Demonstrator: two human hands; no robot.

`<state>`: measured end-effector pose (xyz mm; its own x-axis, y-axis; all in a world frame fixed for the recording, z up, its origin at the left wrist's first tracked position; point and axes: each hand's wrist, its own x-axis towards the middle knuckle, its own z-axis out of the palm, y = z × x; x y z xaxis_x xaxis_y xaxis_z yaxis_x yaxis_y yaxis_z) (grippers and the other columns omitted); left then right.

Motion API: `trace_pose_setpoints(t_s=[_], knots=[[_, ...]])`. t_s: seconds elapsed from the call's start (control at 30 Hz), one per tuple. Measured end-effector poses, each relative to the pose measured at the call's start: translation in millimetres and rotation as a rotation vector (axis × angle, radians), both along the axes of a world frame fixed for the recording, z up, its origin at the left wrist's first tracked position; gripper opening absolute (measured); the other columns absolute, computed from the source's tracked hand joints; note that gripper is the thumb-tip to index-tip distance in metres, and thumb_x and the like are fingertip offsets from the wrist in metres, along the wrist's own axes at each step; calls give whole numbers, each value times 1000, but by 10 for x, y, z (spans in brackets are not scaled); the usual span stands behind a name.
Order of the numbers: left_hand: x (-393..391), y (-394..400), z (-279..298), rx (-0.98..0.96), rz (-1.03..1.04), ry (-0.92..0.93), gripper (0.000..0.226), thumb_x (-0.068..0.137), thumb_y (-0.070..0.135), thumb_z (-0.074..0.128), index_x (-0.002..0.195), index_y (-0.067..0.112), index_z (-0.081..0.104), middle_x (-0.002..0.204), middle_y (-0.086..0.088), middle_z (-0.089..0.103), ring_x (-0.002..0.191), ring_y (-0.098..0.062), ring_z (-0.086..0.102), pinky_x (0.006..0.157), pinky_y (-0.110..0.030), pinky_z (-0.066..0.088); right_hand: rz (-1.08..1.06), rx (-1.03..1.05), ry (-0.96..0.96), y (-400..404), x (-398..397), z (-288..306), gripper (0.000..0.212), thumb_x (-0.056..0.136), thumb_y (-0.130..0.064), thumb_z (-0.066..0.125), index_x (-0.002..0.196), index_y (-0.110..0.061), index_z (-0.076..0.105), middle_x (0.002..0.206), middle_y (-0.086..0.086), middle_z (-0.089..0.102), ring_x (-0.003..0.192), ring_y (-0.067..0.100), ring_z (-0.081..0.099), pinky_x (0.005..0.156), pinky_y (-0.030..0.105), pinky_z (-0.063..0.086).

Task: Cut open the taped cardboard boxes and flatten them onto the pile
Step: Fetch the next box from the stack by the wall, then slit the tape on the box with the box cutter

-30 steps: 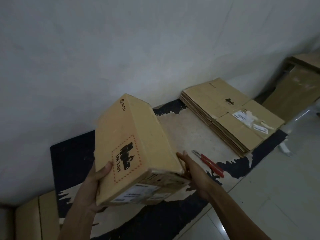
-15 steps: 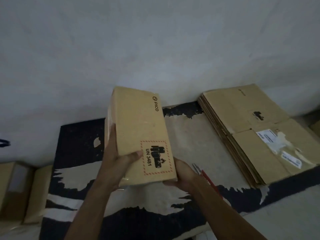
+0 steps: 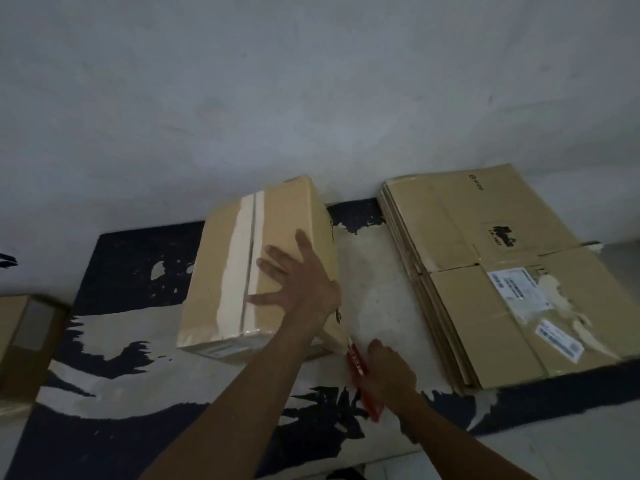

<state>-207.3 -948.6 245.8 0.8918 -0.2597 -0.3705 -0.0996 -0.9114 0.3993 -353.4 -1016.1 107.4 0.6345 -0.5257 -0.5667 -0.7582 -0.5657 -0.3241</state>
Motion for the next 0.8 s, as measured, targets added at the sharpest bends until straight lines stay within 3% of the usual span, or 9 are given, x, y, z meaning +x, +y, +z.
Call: trace_pose_setpoints(t_s=[0.1, 0.2, 0.37, 0.43, 0.5, 0.53, 0.63, 0.73, 0.8], knots=[[-205, -132, -166, 90, -52, -24, 114, 91, 36, 66, 149, 29, -32, 154, -25, -36, 141, -49, -31, 97, -87, -1, 58, -17, 17, -6, -171, -131, 42, 85, -50, 61, 110, -21, 43, 108, 1, 59, 99, 23, 61, 82, 37, 54], [-339, -161, -306, 154, -97, -59, 112, 90, 36, 65, 151, 28, -29, 154, -25, -37, 140, -49, -33, 96, -87, -3, -44, -7, 25, -172, -201, -119, 40, 88, -43, 61, 114, -17, 44, 111, 6, 57, 102, 27, 62, 84, 37, 52], [-449, -199, -399, 170, -127, -42, 88, 96, 31, 52, 156, 30, -12, 157, -21, -32, 143, -45, -31, 99, -85, -5, -373, 225, -169, -477, -211, -31, 33, 97, -41, 54, 98, -8, 53, 93, 10, 63, 76, 22, 62, 68, 36, 54], [-379, -178, -290, 149, -125, -65, 60, 101, 36, 40, 154, 30, 14, 163, -20, -5, 149, -44, -9, 102, -84, 2, -494, 308, -292, -533, -116, 84, 27, 100, -34, 49, 100, -7, 54, 87, 10, 62, 71, 23, 62, 56, 34, 51], [-187, -72, -146, 129, -101, -176, 39, 103, 36, 36, 141, 29, 43, 149, -10, 40, 142, -35, 30, 109, -75, 13, -573, 395, -385, -562, 48, 221, 18, 98, -20, 48, 103, -4, 55, 81, 9, 59, 62, 21, 55, 48, 30, 41], [-53, 17, -94, 85, -64, -223, 37, 103, 34, 38, 138, 29, 48, 139, -5, 51, 134, -31, 41, 111, -66, 20, -599, 443, -438, -562, 148, 297, 17, 96, -18, 50, 104, -4, 56, 77, 8, 56, 59, 19, 51, 47, 29, 38], [384, 396, -78, -11, 65, -294, 48, 99, 35, 50, 145, 25, 41, 147, -10, 41, 136, -32, 37, 107, -52, 33, -583, 535, -614, -479, 469, 517, 21, 94, -32, 62, 97, -12, 58, 73, 3, 52, 58, 14, 46, 49, 27, 35], [719, 864, -235, 87, 140, -182, 70, 94, 50, 55, 152, 30, 21, 160, -18, 12, 147, -42, 13, 115, -58, 21, -524, 600, -739, -315, 762, 720, 30, 87, -44, 72, 95, -18, 59, 75, -4, 55, 59, 10, 49, 52, 23, 36], [769, 1117, -322, 37, 128, -29, 74, 96, 56, 50, 155, 34, 11, 157, -22, 18, 140, -46, 27, 111, -56, 29, -473, 595, -755, -227, 903, 765, 38, 82, -42, 78, 106, -19, 61, 87, -5, 63, 69, 8, 58, 57, 21, 45]])
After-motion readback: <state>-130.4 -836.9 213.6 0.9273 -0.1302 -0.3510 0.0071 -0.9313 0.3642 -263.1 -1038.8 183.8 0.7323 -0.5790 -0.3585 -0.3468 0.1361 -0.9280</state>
